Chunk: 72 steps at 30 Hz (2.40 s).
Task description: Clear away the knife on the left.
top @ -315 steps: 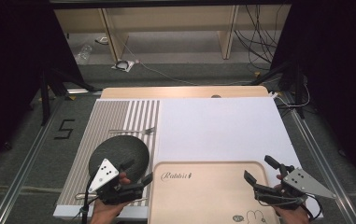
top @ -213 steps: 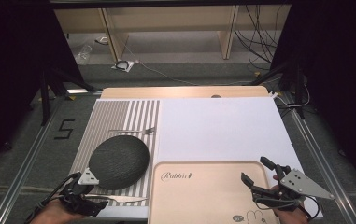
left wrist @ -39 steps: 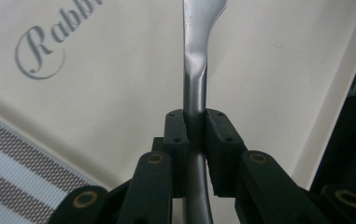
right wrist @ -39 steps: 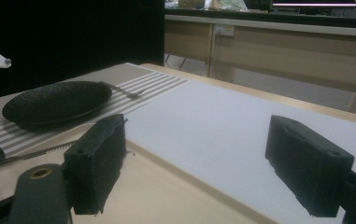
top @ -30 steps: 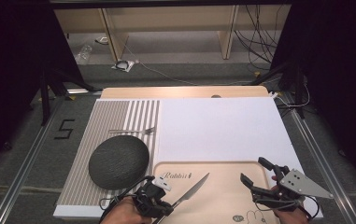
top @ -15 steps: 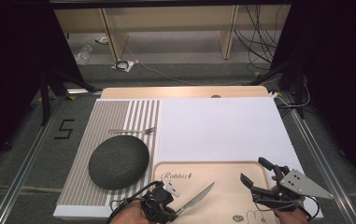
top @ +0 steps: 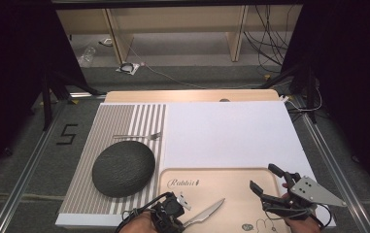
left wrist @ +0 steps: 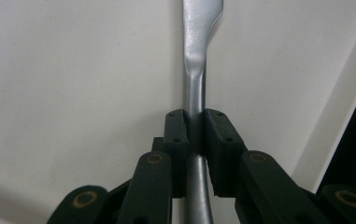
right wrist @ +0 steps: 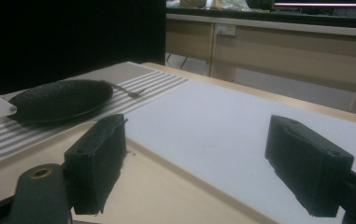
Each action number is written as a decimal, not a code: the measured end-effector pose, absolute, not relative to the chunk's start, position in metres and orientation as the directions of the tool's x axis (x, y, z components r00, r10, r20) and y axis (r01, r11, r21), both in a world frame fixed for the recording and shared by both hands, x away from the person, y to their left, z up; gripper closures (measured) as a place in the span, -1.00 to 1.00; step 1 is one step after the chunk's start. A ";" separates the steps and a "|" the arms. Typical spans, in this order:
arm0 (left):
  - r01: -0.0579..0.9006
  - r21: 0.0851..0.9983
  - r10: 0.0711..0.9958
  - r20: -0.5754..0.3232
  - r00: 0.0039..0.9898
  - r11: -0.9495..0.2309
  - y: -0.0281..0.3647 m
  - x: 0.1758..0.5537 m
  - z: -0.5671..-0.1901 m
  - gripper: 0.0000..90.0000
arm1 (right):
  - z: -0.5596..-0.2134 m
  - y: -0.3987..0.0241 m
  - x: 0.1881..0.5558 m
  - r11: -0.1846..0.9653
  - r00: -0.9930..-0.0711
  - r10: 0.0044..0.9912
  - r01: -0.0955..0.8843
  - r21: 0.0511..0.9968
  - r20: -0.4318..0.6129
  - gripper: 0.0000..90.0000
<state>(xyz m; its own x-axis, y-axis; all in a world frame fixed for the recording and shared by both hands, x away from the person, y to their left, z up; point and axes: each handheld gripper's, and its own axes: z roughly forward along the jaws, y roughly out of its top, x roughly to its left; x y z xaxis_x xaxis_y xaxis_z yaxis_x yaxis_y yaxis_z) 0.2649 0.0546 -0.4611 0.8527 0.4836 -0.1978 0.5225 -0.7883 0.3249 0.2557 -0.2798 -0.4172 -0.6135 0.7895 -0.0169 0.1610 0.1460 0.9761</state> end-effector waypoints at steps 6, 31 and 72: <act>0.498 0.343 0.476 -0.152 0.866 -0.796 0.051 0.261 -0.458 0.58 | -0.417 -0.279 0.256 0.152 -0.617 0.786 0.162 0.975 -0.020 -0.52; 0.431 0.498 0.430 -0.125 0.894 -0.752 0.042 0.264 -0.450 0.71 | -0.417 -0.279 0.255 0.150 -0.618 0.786 0.162 0.975 -0.018 -0.51; 0.411 0.462 0.407 -0.114 0.906 -0.786 0.029 0.265 -0.467 0.99 | -0.416 -0.279 0.254 0.158 -0.617 0.787 0.162 0.974 -0.025 -0.51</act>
<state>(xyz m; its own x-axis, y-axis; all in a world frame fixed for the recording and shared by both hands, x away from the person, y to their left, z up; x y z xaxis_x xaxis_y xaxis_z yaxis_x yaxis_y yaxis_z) 0.2647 0.0288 -0.4667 0.9062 0.4073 -0.1141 0.4113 -0.7857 0.4620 0.2541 -0.2794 -0.4163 -0.6169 0.7866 -0.0252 0.1622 0.1584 0.9740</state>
